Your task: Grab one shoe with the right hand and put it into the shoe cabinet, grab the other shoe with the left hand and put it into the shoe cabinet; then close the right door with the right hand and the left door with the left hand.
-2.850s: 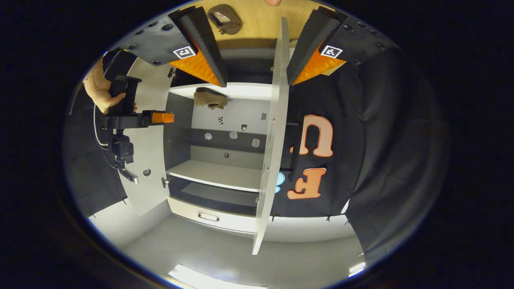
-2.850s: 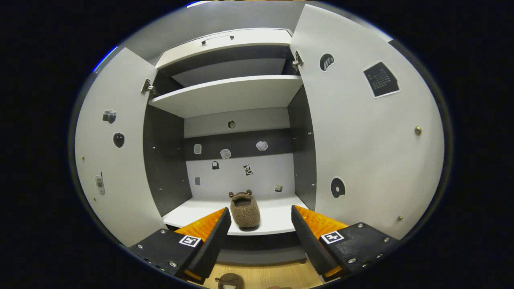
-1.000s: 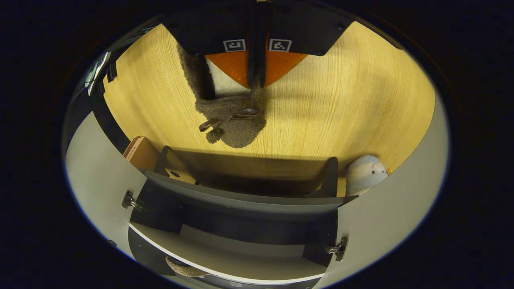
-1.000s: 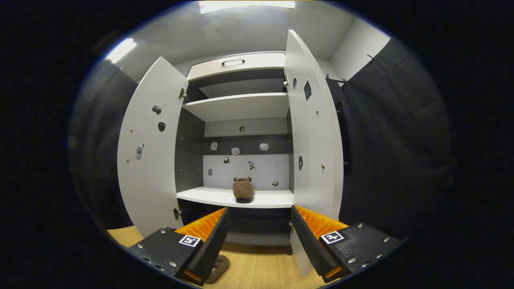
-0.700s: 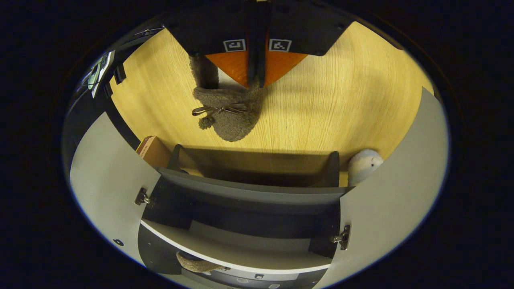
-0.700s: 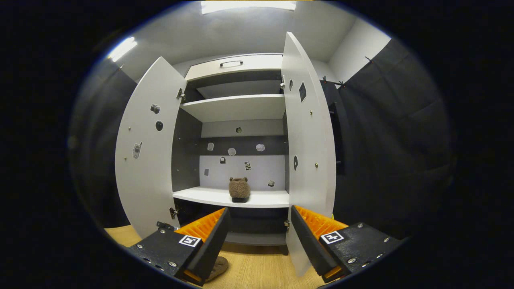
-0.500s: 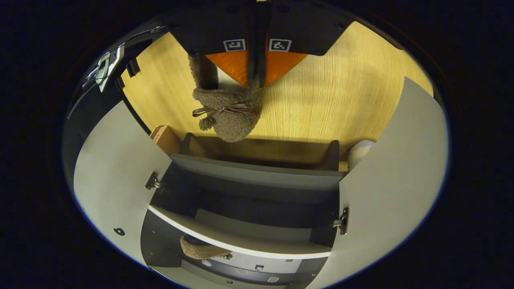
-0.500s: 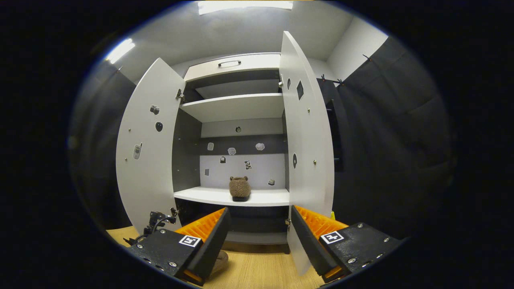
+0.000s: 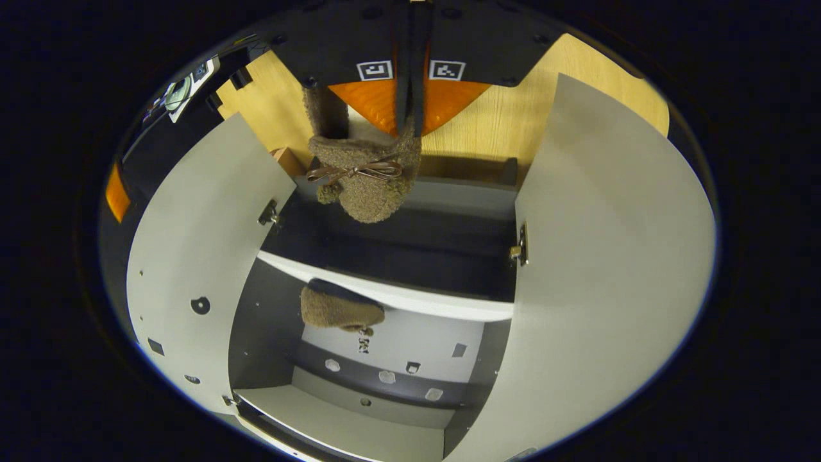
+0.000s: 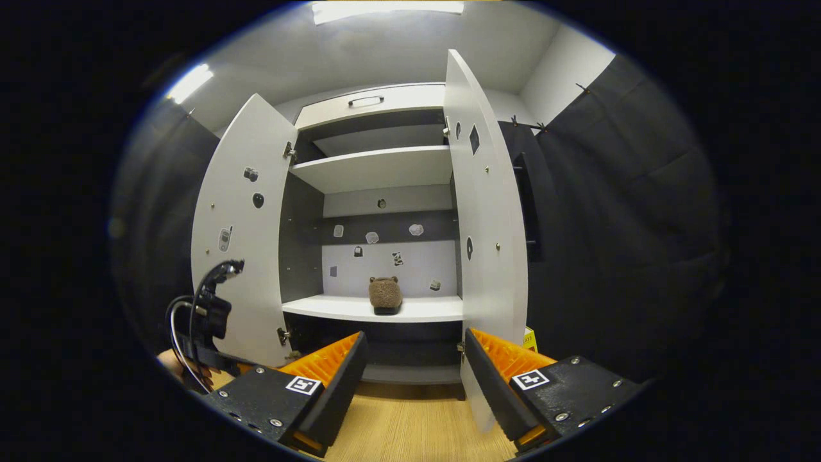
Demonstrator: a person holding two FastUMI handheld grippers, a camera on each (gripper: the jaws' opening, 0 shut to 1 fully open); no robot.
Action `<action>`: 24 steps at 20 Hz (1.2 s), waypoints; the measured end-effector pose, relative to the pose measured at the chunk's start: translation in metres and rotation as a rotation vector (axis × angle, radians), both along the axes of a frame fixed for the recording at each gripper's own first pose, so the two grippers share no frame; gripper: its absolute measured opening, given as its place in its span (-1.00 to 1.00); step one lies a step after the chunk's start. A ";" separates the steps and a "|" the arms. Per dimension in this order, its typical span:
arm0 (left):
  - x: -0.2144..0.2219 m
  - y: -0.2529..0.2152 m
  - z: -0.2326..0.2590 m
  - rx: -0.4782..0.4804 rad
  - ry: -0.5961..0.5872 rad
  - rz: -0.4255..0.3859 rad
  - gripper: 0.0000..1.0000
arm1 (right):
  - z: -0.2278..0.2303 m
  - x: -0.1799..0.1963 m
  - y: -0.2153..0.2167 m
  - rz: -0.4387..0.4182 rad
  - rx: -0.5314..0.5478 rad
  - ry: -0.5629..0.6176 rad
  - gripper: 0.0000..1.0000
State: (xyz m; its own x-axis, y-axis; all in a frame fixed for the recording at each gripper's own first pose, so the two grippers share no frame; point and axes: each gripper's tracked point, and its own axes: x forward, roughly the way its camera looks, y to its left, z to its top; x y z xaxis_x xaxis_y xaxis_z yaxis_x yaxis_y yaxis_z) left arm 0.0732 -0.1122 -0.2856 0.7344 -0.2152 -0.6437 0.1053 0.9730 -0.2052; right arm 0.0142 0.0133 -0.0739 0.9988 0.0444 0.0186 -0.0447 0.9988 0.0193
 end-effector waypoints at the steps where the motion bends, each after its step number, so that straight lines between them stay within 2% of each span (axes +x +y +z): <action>1: 0.010 0.000 0.016 0.003 -0.028 0.010 -0.87 | -0.001 -0.002 0.001 0.003 0.000 0.001 0.85; 6: 0.070 -0.007 0.079 0.011 -0.128 0.025 -0.87 | -0.004 -0.005 -0.004 0.003 0.010 0.004 0.85; 10: 0.135 -0.025 0.125 -0.034 -0.169 0.043 -0.87 | -0.006 -0.003 -0.009 -0.001 0.009 0.008 0.85; 14: 0.192 -0.032 0.150 -0.030 -0.193 0.067 -0.87 | -0.002 0.005 -0.012 0.000 0.019 0.006 0.85; 17: 0.238 -0.030 0.147 -0.023 -0.189 0.100 -0.87 | 0.005 0.014 -0.020 -0.009 0.027 0.000 0.85; 20: 0.278 -0.019 0.124 0.034 -0.159 0.123 -0.87 | 0.009 0.021 -0.024 -0.014 0.037 0.000 0.85; 24: 0.309 -0.012 0.085 0.084 -0.101 0.133 -0.87 | 0.014 0.025 -0.027 -0.023 0.029 -0.014 0.85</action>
